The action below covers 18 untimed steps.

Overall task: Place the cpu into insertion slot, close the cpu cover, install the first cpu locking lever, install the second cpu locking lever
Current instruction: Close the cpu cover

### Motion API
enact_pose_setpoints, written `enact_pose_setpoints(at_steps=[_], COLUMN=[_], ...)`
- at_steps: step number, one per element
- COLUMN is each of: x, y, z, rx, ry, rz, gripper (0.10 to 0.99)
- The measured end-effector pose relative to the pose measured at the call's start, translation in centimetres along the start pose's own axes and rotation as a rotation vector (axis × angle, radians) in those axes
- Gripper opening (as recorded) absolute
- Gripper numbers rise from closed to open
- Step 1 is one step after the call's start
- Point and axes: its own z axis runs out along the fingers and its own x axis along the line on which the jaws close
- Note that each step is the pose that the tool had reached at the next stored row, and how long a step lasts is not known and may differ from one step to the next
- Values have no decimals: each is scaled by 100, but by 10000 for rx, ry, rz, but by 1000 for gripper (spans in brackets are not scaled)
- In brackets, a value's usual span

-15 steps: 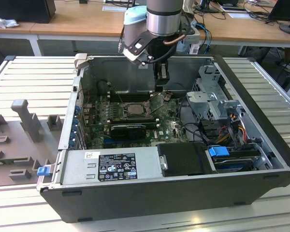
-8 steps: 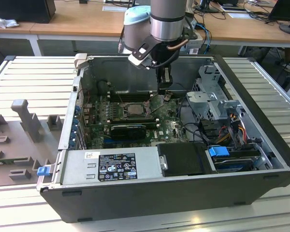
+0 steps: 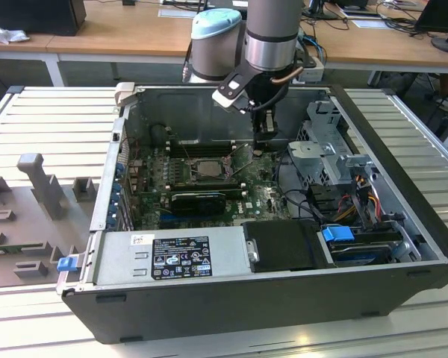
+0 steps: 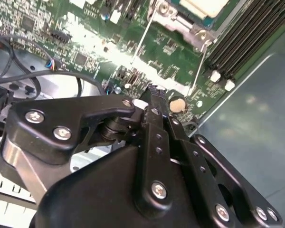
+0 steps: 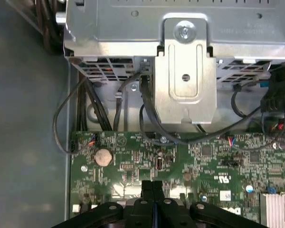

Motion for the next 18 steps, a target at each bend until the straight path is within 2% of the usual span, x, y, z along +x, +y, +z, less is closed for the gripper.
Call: enact_pose_setpoints(at_steps=[2,5,7,11,14,18], x=[0,0,0,-1,-1,-1], y=[26,23,14,-110,-162,-186], z=[32,107,129,125,123,122], rx=[3,2,12,22,22,22], ry=[-1,0,0,-1,0,0], rz=[-1,-4,-8,-7,-7,-7], gripper=[106,106,106,106,106,106])
